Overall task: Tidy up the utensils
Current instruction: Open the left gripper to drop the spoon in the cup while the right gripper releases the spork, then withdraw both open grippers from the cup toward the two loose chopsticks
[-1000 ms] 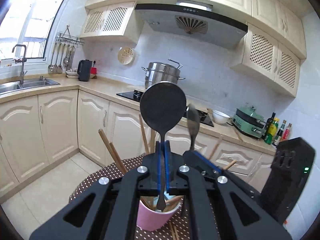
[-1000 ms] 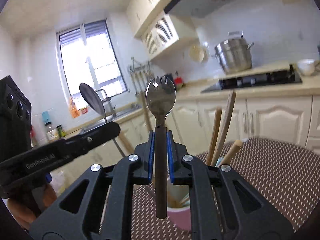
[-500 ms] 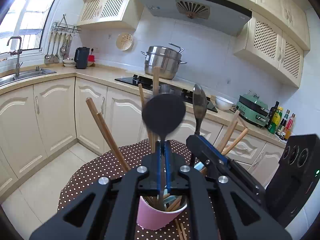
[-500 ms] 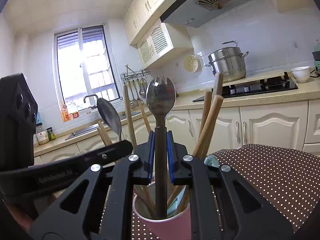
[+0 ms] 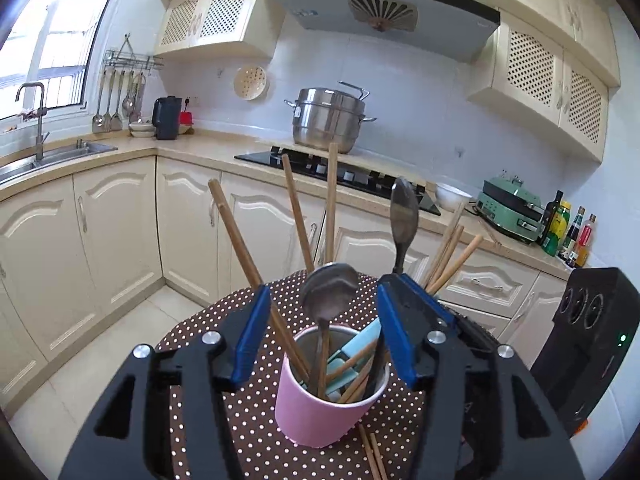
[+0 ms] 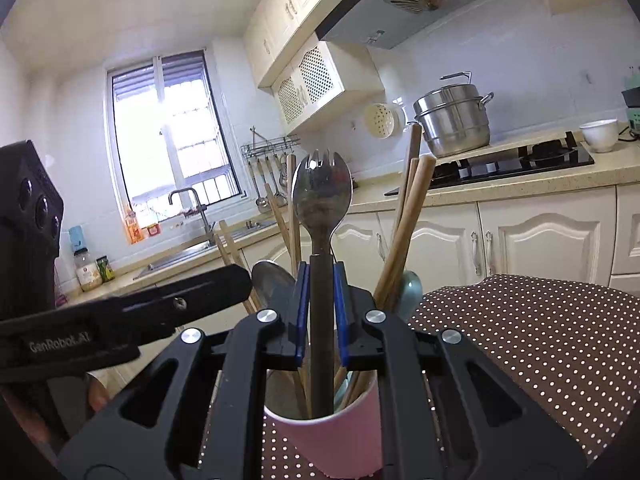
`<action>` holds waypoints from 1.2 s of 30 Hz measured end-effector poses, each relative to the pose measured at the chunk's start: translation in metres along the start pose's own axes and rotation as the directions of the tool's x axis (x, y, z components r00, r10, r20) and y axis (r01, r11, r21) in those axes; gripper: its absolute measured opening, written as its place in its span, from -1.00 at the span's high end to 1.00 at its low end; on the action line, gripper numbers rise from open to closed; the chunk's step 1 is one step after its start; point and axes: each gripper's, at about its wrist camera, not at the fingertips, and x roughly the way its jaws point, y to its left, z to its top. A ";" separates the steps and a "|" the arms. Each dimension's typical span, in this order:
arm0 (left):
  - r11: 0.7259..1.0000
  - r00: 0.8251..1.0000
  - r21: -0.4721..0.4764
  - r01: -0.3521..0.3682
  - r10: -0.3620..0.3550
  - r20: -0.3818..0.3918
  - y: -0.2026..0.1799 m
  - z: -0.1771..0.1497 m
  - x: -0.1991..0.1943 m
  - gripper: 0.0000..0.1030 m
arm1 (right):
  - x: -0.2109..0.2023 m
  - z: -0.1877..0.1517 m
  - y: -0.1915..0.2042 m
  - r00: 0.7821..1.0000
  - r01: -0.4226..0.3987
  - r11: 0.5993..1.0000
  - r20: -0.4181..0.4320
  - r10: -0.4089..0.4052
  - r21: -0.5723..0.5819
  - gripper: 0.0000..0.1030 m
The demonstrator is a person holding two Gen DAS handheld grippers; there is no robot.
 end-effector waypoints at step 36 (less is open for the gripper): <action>1.000 0.935 -0.003 0.029 -0.028 -0.354 -0.016 -0.069 -0.029 -0.23 | -0.091 -0.007 0.023 0.963 0.127 0.982 -0.221 -0.156 -0.142 0.58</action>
